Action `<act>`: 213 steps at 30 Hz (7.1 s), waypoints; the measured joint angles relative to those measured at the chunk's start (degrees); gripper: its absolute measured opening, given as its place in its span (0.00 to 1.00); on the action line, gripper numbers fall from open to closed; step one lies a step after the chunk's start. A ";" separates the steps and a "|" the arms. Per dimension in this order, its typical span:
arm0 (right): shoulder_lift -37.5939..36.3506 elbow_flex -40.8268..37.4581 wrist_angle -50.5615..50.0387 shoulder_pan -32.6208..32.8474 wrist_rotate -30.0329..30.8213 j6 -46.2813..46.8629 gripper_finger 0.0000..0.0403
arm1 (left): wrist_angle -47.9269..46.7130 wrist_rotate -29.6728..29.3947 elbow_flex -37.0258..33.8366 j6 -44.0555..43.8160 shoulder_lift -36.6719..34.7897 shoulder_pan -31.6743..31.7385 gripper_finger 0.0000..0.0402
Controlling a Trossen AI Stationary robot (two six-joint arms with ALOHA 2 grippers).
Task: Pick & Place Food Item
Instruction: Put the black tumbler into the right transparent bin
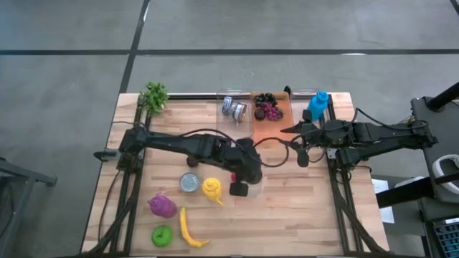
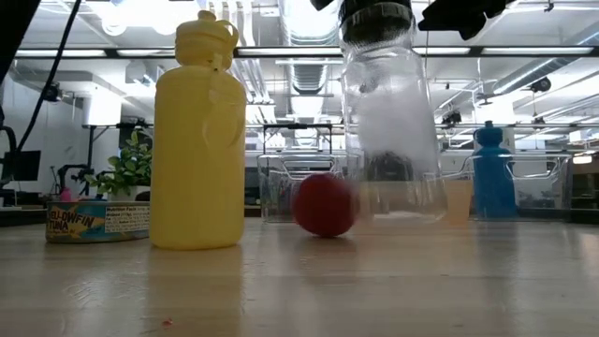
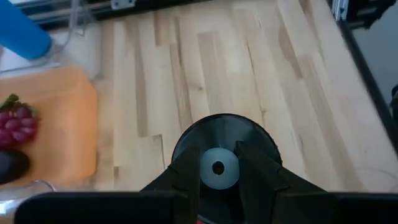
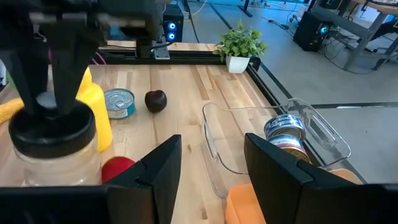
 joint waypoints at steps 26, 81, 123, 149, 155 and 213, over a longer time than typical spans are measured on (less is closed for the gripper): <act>0.00 -0.04 0.03 0.02 -0.02 -0.11 0.43 | 0.32 -0.02 -0.02 0.63 1.22 -0.37 0.45; 28.20 18.77 0.47 11.49 -12.04 -7.93 0.43 | 16.78 -20.91 -46.83 -11.82 -42.48 -13.92 0.41; 36.79 21.09 -0.83 8.72 -20.87 -10.68 0.32 | 18.11 -21.08 -46.93 -10.55 -42.72 -13.97 0.40; 32.28 21.20 -2.58 8.79 -20.61 -12.86 0.18 | 19.10 -21.06 -46.90 -10.55 -42.71 -13.97 0.41; 26.51 21.21 -3.23 8.79 -18.88 -11.98 0.18 | 19.12 -21.06 -46.90 -10.55 -42.70 -13.97 0.40; 21.78 34.21 -32.05 -51.47 7.72 18.02 0.19 | 20.16 -21.04 -46.88 -8.59 -42.70 -13.97 0.41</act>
